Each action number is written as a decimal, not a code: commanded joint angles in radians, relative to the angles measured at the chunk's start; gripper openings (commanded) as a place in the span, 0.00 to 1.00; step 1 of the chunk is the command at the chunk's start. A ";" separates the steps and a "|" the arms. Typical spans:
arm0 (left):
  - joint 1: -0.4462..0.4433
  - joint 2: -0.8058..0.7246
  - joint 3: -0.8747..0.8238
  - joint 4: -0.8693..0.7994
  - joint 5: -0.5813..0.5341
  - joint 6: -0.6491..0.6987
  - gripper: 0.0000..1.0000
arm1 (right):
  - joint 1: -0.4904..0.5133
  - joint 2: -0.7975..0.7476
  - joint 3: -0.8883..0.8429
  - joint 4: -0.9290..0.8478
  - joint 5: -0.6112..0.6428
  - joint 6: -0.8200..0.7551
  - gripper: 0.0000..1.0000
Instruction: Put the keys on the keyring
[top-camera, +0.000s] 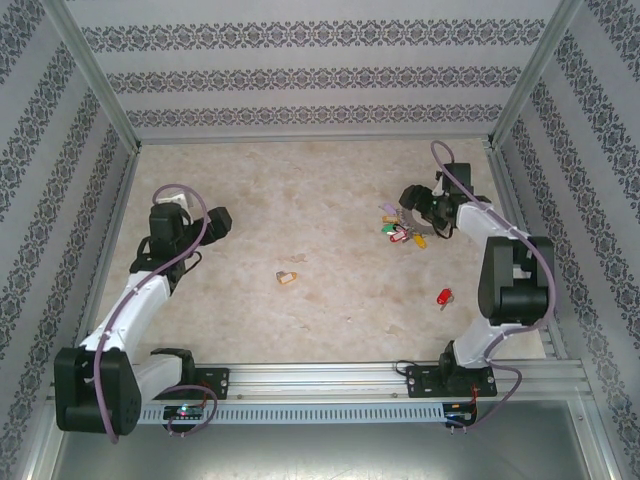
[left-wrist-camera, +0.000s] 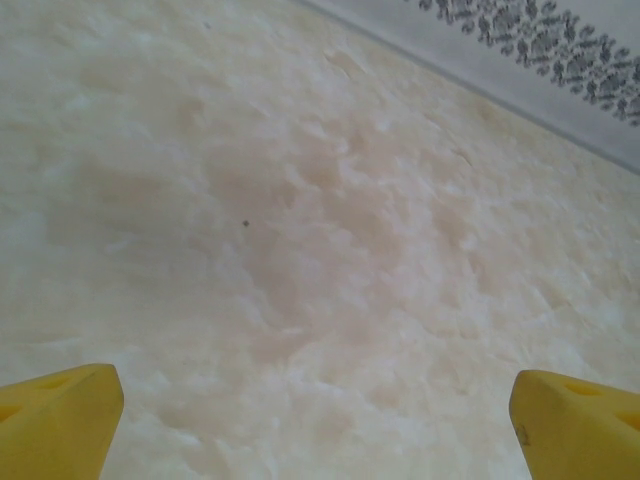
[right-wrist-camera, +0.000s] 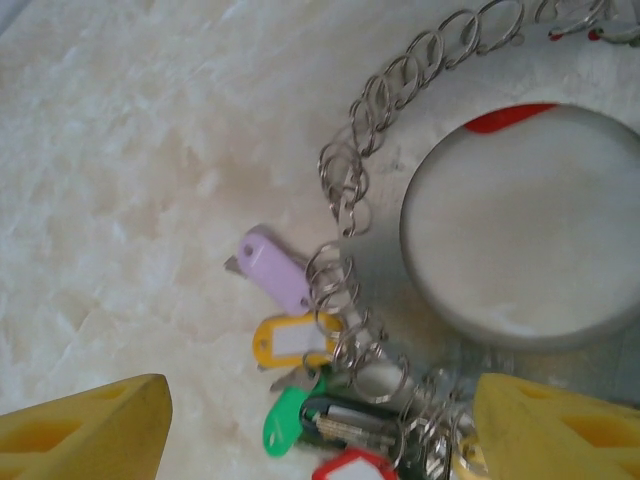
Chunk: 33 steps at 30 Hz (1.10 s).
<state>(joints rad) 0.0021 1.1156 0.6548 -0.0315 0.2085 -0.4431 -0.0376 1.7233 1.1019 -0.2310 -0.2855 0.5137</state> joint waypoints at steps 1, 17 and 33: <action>0.007 0.016 0.046 -0.039 0.098 -0.036 0.99 | -0.007 0.080 0.086 -0.112 0.015 -0.032 0.77; 0.003 -0.153 -0.037 -0.129 0.215 -0.051 1.00 | 0.025 0.274 0.242 -0.213 -0.057 -0.035 0.65; -0.045 -0.018 0.019 -0.087 0.299 -0.106 1.00 | 0.335 0.177 0.082 -0.111 -0.184 0.077 0.61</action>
<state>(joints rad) -0.0204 1.0737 0.6331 -0.1276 0.4721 -0.5201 0.2462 1.9278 1.2106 -0.3550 -0.4179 0.5385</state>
